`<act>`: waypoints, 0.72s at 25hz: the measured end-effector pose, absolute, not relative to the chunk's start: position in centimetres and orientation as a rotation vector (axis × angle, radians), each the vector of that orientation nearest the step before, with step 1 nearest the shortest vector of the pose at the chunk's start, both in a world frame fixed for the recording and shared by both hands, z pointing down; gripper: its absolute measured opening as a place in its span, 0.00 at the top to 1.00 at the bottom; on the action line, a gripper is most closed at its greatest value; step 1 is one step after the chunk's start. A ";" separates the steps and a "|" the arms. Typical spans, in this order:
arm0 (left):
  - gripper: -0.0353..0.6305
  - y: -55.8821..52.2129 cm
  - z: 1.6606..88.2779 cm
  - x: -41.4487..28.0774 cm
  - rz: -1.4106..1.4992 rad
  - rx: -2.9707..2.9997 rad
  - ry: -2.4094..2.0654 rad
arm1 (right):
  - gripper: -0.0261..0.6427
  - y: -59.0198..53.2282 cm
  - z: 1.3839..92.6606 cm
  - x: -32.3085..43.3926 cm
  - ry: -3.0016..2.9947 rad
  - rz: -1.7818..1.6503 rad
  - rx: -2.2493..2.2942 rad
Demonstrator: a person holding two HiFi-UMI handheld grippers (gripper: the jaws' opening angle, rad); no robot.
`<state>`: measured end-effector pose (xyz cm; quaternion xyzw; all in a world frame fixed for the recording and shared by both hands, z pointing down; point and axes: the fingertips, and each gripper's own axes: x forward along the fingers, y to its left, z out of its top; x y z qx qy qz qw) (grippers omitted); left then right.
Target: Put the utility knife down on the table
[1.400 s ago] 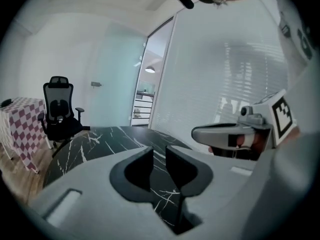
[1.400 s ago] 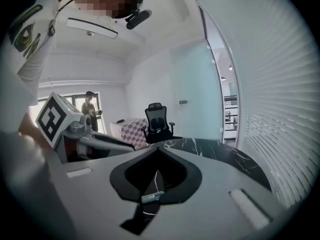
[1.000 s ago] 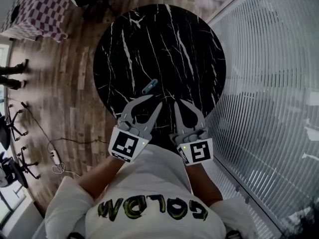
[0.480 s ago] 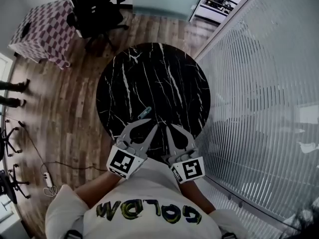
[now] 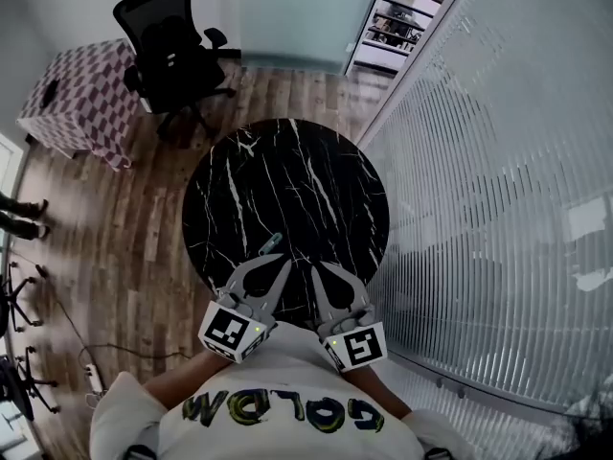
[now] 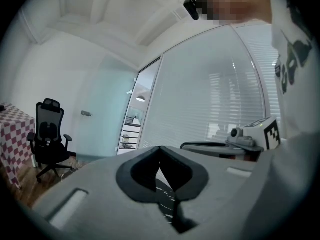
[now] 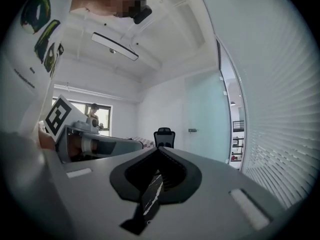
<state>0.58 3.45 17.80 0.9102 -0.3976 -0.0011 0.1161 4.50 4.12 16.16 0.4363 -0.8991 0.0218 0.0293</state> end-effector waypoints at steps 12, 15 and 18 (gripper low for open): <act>0.94 4.4 16.7 1.5 -0.040 2.720 -1.116 | 0.96 4.6 15.3 4.7 -2.786 0.039 1.375; 0.94 4.4 16.7 1.5 -0.052 2.725 -1.108 | 0.96 4.5 15.4 4.7 -2.779 0.037 1.384; 0.94 4.5 16.8 1.6 -0.040 2.729 -1.105 | 0.96 4.5 15.4 4.8 -2.781 0.040 1.386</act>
